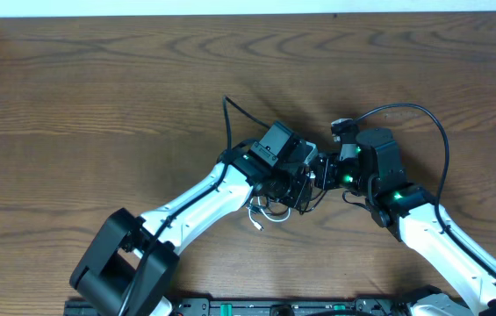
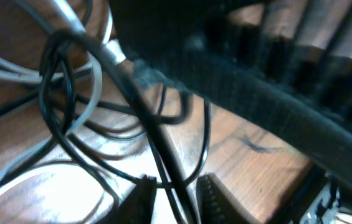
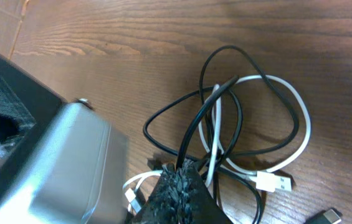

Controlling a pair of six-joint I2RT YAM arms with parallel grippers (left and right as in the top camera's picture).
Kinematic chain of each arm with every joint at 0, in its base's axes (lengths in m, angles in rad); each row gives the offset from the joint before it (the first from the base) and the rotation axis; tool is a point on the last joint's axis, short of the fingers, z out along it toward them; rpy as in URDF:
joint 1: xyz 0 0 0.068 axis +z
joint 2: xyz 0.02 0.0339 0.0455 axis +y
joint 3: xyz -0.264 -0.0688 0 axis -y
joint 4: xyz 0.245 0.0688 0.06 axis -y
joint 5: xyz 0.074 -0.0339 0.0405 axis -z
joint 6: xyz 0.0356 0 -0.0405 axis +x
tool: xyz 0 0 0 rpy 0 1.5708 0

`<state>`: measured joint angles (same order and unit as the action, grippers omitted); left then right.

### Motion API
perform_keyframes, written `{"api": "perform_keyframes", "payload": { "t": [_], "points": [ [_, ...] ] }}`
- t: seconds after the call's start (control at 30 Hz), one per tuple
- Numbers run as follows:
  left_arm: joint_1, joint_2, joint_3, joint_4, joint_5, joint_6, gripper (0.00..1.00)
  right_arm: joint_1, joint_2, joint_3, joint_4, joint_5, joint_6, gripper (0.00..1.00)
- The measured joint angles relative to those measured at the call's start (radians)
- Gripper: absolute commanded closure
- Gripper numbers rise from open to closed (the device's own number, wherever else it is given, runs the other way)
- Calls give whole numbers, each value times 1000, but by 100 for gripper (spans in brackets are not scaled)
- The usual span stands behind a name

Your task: Untangle cables

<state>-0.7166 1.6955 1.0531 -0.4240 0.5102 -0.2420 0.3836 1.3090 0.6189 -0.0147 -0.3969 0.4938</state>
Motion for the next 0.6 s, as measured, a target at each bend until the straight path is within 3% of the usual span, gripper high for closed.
{"api": "perform_keyframes", "payload": {
  "t": [0.37,0.6],
  "points": [
    [2,-1,0,-47,-95,7,93,-1,0,0,-30,18,0,99],
    [72,-95,0,-129,-171,8,93,-65,0,0,-190,147,0,99]
  ]
}}
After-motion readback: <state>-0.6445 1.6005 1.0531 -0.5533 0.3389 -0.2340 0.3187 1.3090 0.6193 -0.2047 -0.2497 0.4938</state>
